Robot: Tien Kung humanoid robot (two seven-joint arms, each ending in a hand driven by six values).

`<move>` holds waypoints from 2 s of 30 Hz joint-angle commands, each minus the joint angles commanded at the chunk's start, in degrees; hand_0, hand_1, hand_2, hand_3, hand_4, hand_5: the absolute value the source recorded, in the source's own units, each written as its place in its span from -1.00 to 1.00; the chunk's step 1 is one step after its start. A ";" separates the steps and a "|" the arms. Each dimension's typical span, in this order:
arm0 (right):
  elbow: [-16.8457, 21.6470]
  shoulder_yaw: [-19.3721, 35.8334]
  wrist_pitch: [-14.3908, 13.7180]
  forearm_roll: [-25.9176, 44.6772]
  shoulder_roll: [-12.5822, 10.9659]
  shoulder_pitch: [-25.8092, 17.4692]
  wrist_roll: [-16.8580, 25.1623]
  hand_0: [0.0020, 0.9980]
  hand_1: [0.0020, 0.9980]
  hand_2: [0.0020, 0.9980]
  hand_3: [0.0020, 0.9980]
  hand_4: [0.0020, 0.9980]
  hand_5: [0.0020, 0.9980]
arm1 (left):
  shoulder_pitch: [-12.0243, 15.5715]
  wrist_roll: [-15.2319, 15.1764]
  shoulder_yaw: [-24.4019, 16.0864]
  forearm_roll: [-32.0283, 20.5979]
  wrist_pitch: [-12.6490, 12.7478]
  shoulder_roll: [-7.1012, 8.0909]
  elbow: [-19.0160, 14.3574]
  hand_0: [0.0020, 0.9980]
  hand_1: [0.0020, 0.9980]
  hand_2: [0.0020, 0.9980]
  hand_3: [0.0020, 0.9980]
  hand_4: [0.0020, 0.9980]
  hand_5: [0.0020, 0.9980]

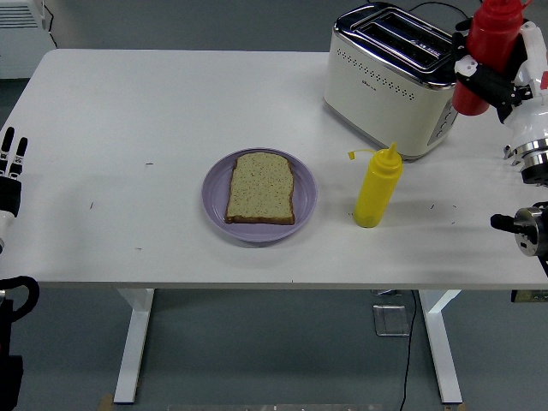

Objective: Pick up the cup,pour liquid into bread,place the cup on the desk

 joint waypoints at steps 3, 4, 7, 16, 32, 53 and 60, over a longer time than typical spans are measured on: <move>-0.44 0.22 -0.10 7.45 -0.21 -1.96 0.74 -0.59 -0.48 -0.31 -0.12 -0.14 -0.95 | -0.06 0.03 0.15 0.00 0.02 0.02 0.03 0.57 0.47 0.47 0.39 0.02 1.00; -0.71 0.22 -0.24 9.25 -0.26 -2.71 1.24 -0.57 -0.46 -0.29 -0.10 -0.15 -0.93 | -0.04 0.05 0.18 -0.01 0.02 0.02 0.03 0.57 0.47 0.47 0.39 0.02 1.00; -1.38 0.11 -0.49 11.07 -0.27 -3.90 2.21 -0.57 -0.46 -0.29 -0.10 -0.15 -0.93 | 0.00 0.05 0.17 -0.01 0.03 0.02 0.03 0.57 0.47 0.47 0.39 0.02 1.00; -5.61 -2.99 -3.87 6.42 -0.34 -6.70 7.67 -0.55 -0.46 -0.29 -0.10 -0.16 -0.91 | -0.05 0.08 0.32 0.00 0.03 0.01 0.06 0.57 0.47 0.48 0.39 0.02 1.00; -17.00 -11.22 -9.08 10.52 1.12 -5.90 23.01 -0.34 -0.32 -0.23 -0.08 -0.21 -0.73 | -0.10 0.05 0.40 -0.01 0.06 -0.02 0.11 0.57 0.47 0.48 0.39 0.02 1.00; -27.69 -16.48 -8.68 16.19 2.88 -4.39 25.62 0.07 -0.14 -0.11 -0.03 -0.09 -0.66 | 0.18 0.02 0.93 0.03 0.08 -0.06 0.16 0.57 0.47 0.48 0.39 0.02 1.00; -27.89 -16.95 -9.26 14.45 2.65 -5.30 25.62 0.28 0.05 -0.01 0.00 0.01 -0.63 | 0.41 0.02 1.04 0.02 0.11 -0.05 0.15 0.57 0.47 0.48 0.39 0.02 1.00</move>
